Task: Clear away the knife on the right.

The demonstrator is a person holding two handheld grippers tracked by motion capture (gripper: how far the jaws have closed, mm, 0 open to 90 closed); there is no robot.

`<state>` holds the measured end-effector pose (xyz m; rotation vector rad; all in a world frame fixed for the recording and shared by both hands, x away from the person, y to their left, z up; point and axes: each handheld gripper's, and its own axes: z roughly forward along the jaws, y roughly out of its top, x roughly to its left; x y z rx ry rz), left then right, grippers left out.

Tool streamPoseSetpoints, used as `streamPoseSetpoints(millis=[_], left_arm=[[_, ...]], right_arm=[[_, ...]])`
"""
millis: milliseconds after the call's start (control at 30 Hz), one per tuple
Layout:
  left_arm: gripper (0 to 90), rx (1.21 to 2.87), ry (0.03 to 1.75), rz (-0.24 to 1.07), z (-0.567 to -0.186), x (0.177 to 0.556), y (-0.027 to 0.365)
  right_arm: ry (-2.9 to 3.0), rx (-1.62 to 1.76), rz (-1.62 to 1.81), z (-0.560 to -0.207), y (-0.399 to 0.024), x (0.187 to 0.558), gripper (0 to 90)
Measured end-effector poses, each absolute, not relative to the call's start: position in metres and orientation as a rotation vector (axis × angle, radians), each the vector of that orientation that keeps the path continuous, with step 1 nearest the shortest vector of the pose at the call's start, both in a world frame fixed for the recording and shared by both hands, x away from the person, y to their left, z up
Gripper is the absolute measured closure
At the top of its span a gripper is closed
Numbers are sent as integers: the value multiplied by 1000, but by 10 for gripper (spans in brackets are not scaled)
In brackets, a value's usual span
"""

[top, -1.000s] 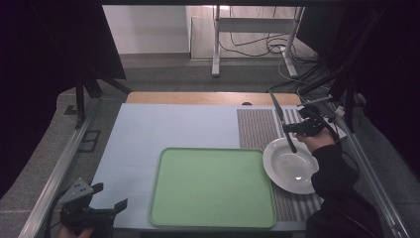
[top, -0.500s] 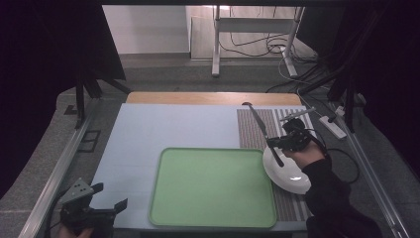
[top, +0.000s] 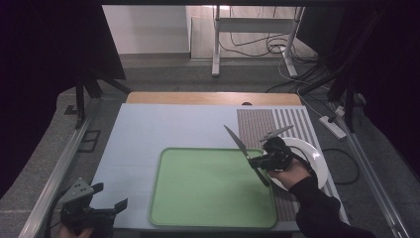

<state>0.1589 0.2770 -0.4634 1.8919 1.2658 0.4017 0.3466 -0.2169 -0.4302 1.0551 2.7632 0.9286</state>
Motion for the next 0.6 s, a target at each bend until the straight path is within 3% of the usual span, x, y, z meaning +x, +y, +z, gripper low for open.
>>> streamPoseSetpoints(millis=[600], left_arm=[[0, 1896, 1262, 401, -463, 159, 277]], right_arm=[[2979, 925, 549, -491, -185, 316, 806]])
